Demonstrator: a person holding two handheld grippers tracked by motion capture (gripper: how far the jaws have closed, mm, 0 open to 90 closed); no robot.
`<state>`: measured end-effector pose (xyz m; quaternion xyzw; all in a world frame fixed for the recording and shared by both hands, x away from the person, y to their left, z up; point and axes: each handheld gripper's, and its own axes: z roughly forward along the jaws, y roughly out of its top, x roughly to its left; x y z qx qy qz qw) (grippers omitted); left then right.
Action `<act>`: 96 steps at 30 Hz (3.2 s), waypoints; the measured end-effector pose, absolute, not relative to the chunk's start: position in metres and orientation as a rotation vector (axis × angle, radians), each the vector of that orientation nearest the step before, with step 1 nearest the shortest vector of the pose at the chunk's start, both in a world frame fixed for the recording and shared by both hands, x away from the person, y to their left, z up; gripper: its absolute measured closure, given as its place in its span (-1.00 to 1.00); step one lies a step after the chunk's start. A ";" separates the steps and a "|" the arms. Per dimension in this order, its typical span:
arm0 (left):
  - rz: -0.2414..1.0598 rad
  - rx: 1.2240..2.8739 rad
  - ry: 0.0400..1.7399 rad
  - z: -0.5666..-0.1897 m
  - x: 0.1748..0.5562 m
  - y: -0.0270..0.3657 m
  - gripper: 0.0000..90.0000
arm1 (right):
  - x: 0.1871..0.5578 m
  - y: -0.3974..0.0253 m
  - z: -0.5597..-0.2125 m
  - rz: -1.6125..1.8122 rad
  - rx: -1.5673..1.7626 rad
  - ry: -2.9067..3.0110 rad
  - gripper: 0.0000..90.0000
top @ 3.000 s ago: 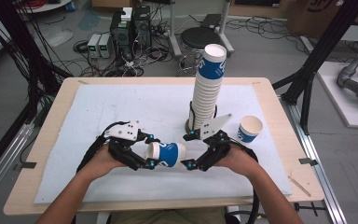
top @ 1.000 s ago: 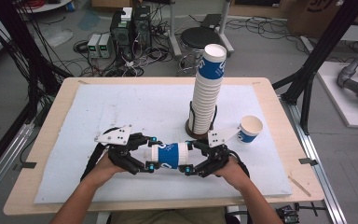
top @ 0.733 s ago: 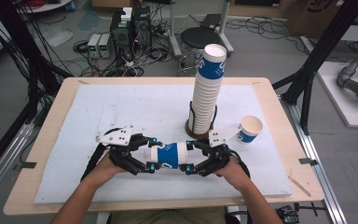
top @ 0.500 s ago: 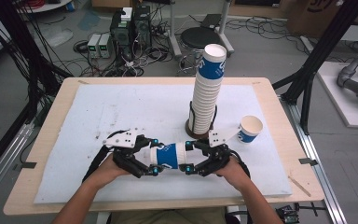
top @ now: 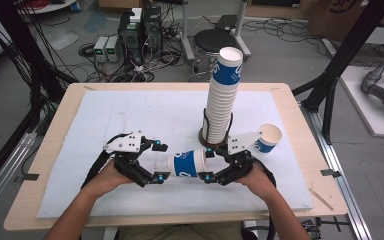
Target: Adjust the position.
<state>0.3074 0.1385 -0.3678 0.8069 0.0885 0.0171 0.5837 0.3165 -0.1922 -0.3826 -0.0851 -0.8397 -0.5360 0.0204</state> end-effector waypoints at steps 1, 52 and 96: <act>0.043 1.896 0.204 -0.364 0.308 0.139 -0.71 | 0.317 -0.192 -0.381 -1.641 -0.264 -2.622 -0.32; -0.123 2.317 0.083 -0.362 0.322 0.083 -0.33 | 0.321 -0.127 -0.331 -0.903 0.009 -3.007 -0.33; 0.271 1.626 0.407 -0.397 0.315 0.165 -0.35 | 0.311 -0.259 -0.376 -1.937 -0.812 -2.768 -0.66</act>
